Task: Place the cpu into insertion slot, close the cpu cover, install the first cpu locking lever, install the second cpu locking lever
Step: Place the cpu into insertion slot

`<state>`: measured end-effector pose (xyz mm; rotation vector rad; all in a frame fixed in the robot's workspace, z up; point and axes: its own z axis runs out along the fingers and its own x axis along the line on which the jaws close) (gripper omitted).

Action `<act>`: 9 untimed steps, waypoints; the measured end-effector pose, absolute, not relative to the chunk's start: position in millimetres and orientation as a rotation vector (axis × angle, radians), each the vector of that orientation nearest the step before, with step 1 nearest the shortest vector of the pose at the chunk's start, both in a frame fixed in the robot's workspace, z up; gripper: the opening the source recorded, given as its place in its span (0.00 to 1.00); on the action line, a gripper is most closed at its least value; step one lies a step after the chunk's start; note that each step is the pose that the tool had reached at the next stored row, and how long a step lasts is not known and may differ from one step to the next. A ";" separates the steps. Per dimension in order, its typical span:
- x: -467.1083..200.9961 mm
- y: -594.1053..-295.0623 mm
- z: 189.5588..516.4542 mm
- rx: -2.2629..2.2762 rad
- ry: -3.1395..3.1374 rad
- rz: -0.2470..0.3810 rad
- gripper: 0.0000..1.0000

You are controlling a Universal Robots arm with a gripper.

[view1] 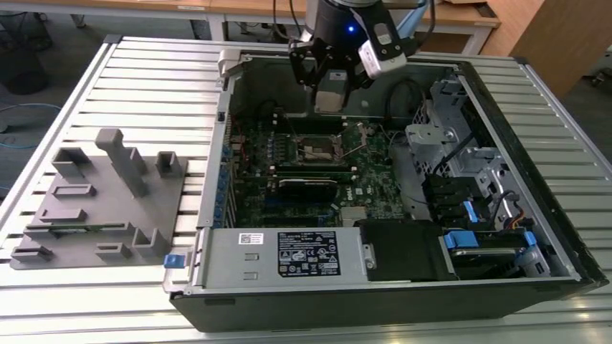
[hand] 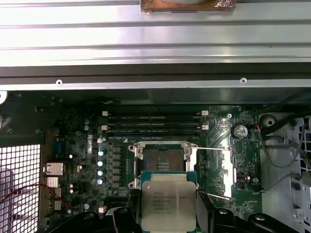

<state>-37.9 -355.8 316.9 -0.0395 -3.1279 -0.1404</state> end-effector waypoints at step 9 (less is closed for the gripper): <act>-37.9 -355.8 314.7 -0.040 -3.128 -0.141 0.54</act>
